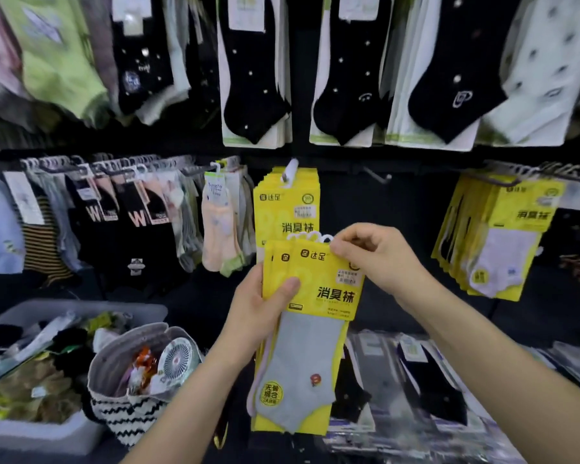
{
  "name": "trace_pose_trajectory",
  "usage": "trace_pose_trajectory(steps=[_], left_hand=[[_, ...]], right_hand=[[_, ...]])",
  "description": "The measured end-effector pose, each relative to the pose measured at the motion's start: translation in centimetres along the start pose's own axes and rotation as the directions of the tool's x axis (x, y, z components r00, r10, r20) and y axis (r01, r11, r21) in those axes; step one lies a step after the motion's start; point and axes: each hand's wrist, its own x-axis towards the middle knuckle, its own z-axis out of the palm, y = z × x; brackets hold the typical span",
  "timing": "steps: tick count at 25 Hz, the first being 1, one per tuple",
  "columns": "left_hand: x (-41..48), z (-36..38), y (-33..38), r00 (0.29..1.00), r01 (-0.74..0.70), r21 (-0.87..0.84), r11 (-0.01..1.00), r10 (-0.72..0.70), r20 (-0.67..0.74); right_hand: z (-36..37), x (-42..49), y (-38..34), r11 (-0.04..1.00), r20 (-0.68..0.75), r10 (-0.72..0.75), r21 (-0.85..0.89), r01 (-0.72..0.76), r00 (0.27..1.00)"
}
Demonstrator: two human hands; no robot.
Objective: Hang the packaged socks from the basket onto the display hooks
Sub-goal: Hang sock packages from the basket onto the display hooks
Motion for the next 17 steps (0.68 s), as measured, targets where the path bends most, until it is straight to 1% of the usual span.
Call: trace_pose_trajectory(steps=[4, 6, 8, 11, 15, 17], left_hand=[[1.2, -1.5, 0.0, 1.000, -0.009, -0.059, 0.998, 0.007, -0.024], [1.9, -2.3, -0.1, 0.999, -0.023, -0.105, 0.994, 0.020, -0.032], [2.8, -3.4, -0.1, 0.996, -0.034, -0.153, 0.988, 0.021, -0.087], [4.4, -5.6, 0.1, 0.976, -0.040, -0.168, 0.985, 0.002, -0.218], [5.3, -8.1, 1.0, 0.952, -0.101, -0.105, 0.989, 0.065, -0.299], [5.2, -9.2, 1.7, 0.937, -0.132, -0.118, 0.984, 0.085, -0.339]], right_hand=[[1.1, 2.4, -1.5, 0.998, 0.007, 0.036, 0.042, -0.036, 0.999], [1.8, 3.6, -2.2, 0.997, -0.027, 0.052, 0.049, -0.051, 0.998], [2.2, 5.0, -3.0, 0.998, -0.091, 0.051, 0.037, -0.048, 0.995], [2.2, 7.2, -4.1, 0.999, -0.173, 0.012, -0.029, -0.017, 0.985], [3.0, 8.9, -4.4, 0.994, -0.170, -0.030, -0.113, 0.011, 0.985], [3.7, 9.2, -4.1, 0.983, -0.171, -0.061, -0.183, 0.030, 0.983]])
